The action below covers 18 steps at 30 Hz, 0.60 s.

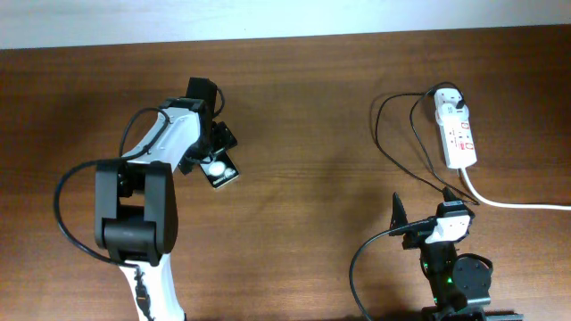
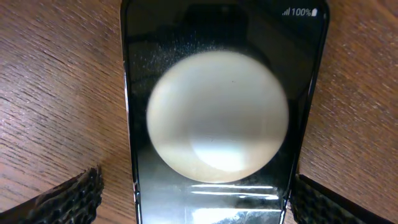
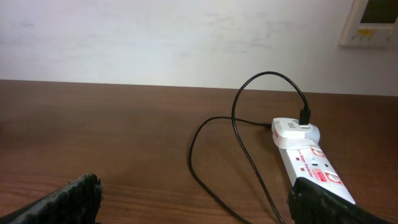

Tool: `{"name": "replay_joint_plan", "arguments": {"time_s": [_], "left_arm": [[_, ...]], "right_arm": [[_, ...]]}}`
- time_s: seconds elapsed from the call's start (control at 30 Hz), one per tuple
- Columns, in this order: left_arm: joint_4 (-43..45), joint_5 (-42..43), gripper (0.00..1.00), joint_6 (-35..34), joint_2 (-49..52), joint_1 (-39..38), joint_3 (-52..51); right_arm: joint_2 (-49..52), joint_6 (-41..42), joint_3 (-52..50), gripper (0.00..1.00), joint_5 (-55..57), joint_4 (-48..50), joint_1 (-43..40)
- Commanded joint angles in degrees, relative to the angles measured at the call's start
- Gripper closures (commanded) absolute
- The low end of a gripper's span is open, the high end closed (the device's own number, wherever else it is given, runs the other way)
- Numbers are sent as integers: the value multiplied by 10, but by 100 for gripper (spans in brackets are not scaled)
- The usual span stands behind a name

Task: Plug charger to phone and switch on socket
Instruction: 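Close the left gripper on the phone's lower end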

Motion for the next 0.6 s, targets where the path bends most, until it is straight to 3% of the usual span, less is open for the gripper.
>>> {"name": "replay_joint_plan", "arguments": {"time_s": [0.0,0.27,0.43,0.57], "left_arm": [[1,3,1,-8,13,-1,5],[-4,48,0,-8,69,-5,5],[-8,48,13,-7,77,-5,5],[-10,48,16,-7,77,-5,5]], "right_arm": [[-5,3,-3,1,1,-3,3],[-5,3,-3,1,1,-3,3],[-5,3,-3,1,1,-3,3],[-5,3,-3,1,1,-3,3]]}}
